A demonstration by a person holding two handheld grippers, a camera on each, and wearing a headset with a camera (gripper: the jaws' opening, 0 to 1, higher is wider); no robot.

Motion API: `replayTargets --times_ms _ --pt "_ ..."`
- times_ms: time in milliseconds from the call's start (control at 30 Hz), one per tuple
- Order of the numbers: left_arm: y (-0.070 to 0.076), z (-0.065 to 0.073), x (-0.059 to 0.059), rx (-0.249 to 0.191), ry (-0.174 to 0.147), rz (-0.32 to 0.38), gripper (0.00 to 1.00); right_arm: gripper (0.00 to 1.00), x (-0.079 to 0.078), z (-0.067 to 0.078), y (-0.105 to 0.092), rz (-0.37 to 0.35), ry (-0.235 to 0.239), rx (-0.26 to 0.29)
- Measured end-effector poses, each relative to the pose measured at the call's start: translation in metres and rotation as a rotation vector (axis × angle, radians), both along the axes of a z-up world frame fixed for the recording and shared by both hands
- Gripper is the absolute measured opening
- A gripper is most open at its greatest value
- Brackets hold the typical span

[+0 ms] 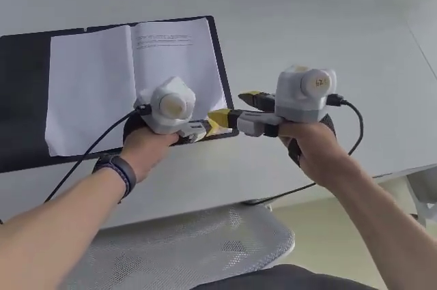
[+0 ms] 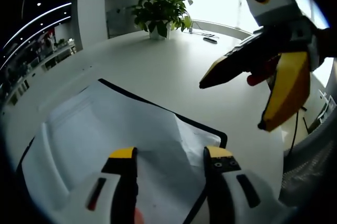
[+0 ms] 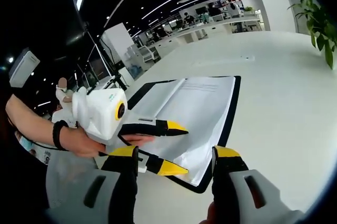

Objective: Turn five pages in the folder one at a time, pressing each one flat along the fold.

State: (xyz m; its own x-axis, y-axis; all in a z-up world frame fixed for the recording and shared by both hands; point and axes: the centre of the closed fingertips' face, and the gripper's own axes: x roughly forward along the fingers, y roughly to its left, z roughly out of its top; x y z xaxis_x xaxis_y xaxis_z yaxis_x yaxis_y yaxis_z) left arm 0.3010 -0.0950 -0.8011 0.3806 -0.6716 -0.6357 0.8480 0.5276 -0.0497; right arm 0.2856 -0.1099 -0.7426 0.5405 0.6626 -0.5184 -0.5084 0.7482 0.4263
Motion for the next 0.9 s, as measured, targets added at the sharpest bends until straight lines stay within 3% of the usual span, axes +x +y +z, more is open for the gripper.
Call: replayTargets --times_ms 433,767,900 --pt "0.001 0.001 0.001 -0.010 0.002 0.016 0.48 0.52 0.012 -0.014 0.021 0.012 0.045 0.048" --pt "0.001 0.002 0.001 -0.011 0.007 0.016 0.47 0.48 0.015 -0.017 0.024 0.011 0.070 0.076" --pt "0.000 0.001 0.002 -0.009 0.006 0.017 0.47 0.43 0.020 -0.022 0.020 -0.028 0.090 0.115"
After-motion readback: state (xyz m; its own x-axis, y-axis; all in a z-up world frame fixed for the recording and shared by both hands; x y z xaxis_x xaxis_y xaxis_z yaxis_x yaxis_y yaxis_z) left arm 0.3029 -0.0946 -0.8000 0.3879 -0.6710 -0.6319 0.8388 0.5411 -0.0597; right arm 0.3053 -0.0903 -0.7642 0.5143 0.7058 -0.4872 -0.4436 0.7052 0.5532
